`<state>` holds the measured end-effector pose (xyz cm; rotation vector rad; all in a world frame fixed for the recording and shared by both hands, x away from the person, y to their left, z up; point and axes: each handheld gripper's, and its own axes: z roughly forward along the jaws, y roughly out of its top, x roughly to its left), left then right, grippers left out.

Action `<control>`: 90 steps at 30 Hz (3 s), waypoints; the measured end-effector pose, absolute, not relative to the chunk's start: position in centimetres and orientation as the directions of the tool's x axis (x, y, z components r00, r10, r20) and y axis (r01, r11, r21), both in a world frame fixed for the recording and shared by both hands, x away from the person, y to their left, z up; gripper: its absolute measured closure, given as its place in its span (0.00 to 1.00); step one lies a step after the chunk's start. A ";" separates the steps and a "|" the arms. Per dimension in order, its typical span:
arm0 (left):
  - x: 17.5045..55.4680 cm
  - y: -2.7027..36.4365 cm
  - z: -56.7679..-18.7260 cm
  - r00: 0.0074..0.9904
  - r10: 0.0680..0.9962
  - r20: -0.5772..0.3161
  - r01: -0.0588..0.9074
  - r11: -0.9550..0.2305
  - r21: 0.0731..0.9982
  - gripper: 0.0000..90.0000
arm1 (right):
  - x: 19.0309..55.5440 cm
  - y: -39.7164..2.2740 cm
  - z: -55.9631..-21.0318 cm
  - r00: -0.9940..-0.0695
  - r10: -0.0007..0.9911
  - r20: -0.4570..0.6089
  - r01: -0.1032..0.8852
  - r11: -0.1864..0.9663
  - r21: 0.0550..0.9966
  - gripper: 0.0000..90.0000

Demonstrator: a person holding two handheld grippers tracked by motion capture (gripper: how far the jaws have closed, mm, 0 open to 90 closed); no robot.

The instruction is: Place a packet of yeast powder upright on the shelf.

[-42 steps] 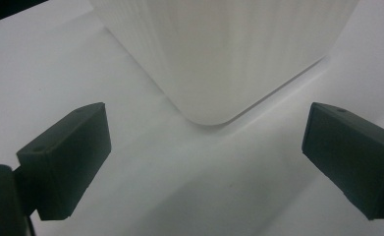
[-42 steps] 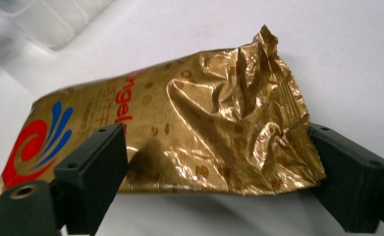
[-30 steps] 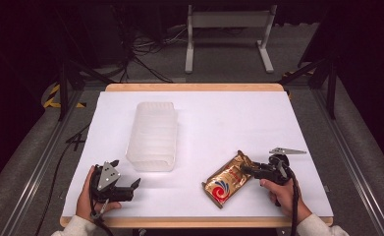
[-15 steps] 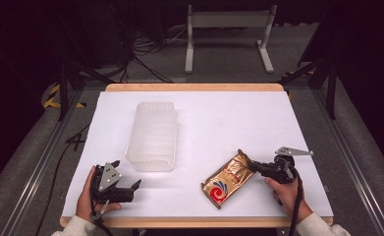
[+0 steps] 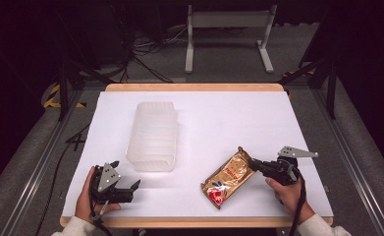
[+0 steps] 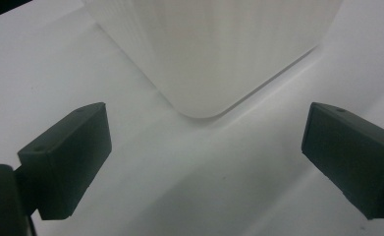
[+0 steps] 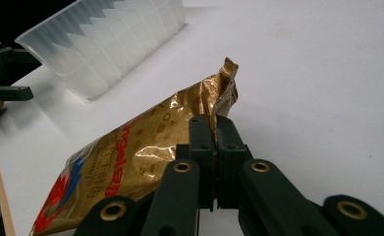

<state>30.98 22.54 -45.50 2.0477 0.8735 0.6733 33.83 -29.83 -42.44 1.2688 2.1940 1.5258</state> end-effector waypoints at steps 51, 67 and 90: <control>30.5 23.2 -45.3 0.599 0.790 0.128 0.347 -0.400 0.848 0.06 | 34.7 -29.7 -28.0 -0.694 0.717 -0.068 0.165 0.250 0.954 0.99; 30.5 23.2 -45.3 0.603 0.788 0.122 0.348 -0.398 0.849 0.06 | 38.0 -25.9 -26.7 -0.722 0.687 -0.082 0.154 0.274 0.949 0.99; 30.7 23.0 -45.5 0.620 0.776 0.115 0.353 -0.406 0.843 0.06 | 41.9 -19.8 -27.0 -0.791 0.606 -0.087 0.102 0.271 0.957 0.99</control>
